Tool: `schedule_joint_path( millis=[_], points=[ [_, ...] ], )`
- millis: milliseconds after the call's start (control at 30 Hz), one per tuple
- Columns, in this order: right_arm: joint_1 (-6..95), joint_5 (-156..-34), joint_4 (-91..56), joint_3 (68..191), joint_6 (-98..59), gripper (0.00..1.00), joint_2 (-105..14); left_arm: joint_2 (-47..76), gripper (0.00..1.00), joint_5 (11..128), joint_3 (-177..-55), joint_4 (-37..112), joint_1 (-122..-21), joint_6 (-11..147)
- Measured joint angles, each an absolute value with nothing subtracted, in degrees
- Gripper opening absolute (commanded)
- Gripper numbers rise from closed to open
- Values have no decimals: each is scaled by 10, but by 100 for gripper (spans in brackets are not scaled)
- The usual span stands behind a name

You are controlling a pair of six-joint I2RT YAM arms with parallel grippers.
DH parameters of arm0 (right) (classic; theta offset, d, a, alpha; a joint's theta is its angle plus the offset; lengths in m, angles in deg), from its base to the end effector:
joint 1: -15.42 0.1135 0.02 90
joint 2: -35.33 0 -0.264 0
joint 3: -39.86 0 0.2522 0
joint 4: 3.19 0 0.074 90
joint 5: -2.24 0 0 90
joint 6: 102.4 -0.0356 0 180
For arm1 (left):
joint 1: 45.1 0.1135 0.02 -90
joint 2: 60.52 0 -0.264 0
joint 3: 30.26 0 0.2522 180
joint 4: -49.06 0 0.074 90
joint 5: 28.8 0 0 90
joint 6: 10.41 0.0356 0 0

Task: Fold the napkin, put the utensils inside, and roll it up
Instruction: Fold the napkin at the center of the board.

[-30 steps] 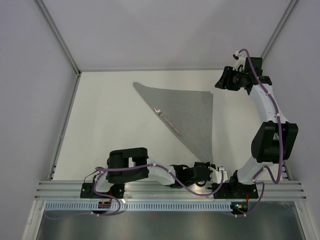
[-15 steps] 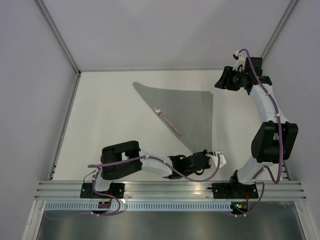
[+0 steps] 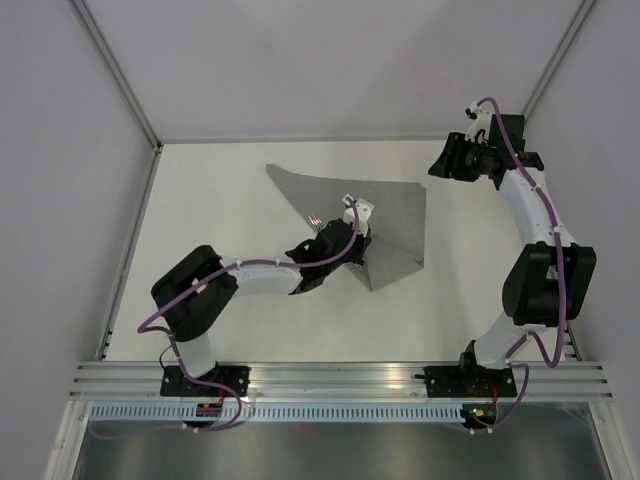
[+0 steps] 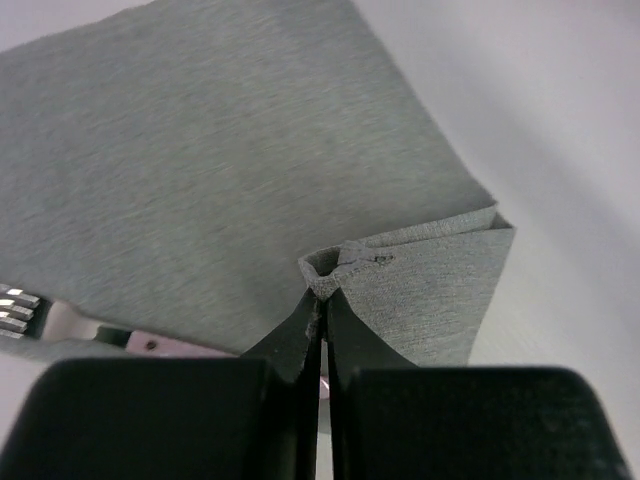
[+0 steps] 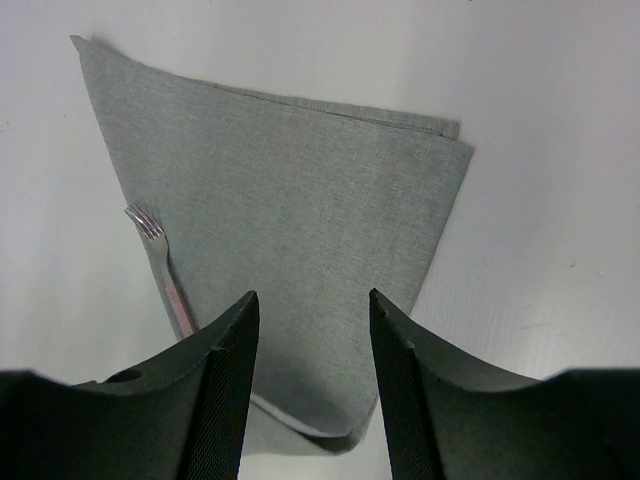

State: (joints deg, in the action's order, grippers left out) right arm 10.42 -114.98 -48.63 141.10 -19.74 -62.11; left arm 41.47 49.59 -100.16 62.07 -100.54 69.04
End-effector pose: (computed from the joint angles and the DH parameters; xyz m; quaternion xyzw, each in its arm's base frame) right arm 0.3847 -0.0173 0.3218 -0.0005 0.8919 0.2228 0.3936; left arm 0.2279 -0.3183 0.2022 0.2552 0.7714 -0.2452 0.5289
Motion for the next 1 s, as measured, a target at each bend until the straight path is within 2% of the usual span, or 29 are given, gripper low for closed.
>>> schedule_joint_path(
  millis=[367,1000],
  points=[
    [104,-1160,-487,1411,-197,54,-621,409,2,556,-977,576,-848,548],
    [104,-1165,-487,1407,-197,54,-621,437,2,615,-1011,557,-787,487]
  ],
)
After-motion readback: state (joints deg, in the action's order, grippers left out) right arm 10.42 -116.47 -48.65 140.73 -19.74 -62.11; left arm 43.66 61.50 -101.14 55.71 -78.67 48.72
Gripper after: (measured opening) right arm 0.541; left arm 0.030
